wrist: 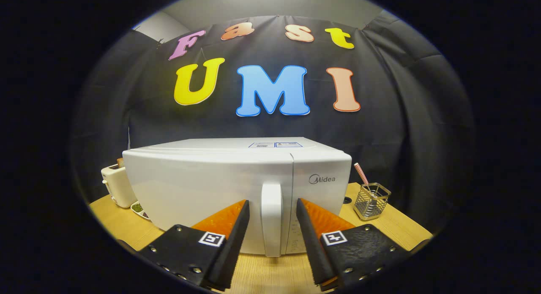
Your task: Open the microwave, put the food inside, and close the microwave door.
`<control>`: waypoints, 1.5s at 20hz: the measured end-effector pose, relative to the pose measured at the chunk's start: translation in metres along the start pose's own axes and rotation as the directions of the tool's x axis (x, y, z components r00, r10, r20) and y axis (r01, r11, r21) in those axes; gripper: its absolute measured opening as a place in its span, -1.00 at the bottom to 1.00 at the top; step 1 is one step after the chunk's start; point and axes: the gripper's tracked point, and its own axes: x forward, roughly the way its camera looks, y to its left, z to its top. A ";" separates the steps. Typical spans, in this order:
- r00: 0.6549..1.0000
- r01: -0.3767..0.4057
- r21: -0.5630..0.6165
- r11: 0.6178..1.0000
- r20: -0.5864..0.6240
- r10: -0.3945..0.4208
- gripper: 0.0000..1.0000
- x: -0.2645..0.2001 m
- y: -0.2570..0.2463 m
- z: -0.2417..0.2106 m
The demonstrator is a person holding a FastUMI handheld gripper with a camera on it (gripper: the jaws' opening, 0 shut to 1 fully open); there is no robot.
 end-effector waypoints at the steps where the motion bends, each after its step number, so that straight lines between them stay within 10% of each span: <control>1: 1.000 -0.002 -0.003 1.000 -0.005 0.002 0.23 0.002 -0.002 -0.002; 9: 0.996 0.084 0.023 0.996 -0.006 -0.084 -0.81 0.006 -0.001 -0.011; 20: 0.998 0.061 0.045 0.997 0.024 -0.062 -0.82 -0.057 0.018 -0.021; 30: 0.985 -0.170 0.014 0.985 0.026 0.169 -0.51 -0.125 0.054 -0.029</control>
